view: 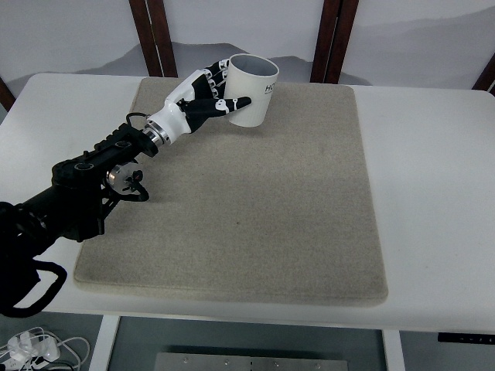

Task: Flip white cup upright
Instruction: 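Lower the upright cup onto the mat with the left hand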

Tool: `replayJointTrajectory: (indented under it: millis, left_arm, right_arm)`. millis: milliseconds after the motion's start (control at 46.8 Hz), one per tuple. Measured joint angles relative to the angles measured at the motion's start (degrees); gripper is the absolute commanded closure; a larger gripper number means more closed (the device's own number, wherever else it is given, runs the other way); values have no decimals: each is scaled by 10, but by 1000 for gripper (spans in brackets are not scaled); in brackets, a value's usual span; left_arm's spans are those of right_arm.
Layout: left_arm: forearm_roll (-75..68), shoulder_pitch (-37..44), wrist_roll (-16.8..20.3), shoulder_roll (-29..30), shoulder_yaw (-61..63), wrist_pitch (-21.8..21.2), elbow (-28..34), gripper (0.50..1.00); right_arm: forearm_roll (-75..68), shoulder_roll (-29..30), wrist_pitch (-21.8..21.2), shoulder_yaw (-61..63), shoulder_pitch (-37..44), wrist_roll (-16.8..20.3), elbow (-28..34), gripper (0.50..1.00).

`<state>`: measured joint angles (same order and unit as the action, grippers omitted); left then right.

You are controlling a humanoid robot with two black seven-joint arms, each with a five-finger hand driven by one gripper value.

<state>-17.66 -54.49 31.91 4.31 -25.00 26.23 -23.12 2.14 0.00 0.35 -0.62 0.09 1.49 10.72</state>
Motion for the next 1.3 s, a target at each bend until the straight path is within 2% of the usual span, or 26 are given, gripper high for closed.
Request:
replayJointTrajectory:
  millis: [256, 854, 1068, 1175, 1303]
  left_arm:
    - [-6, 9, 30, 1, 0, 16, 1, 982]
    - [-11, 17, 31, 3, 40, 15, 26, 958]
    - [-11, 17, 31, 3, 54, 12, 33, 872]
    - [-11, 17, 31, 3, 62, 11, 33, 802]
    - [-11, 17, 31, 3, 64, 11, 33, 761]
  right_arm:
    - [0, 0, 0, 0, 0, 0, 0, 548]
    - [0, 0, 0, 0, 0, 0, 0, 548]
    - [0, 0, 0, 0, 0, 0, 0, 548]
    - [0, 0, 0, 0, 0, 0, 0, 548]
    - [0, 0, 0, 0, 0, 0, 0, 548]
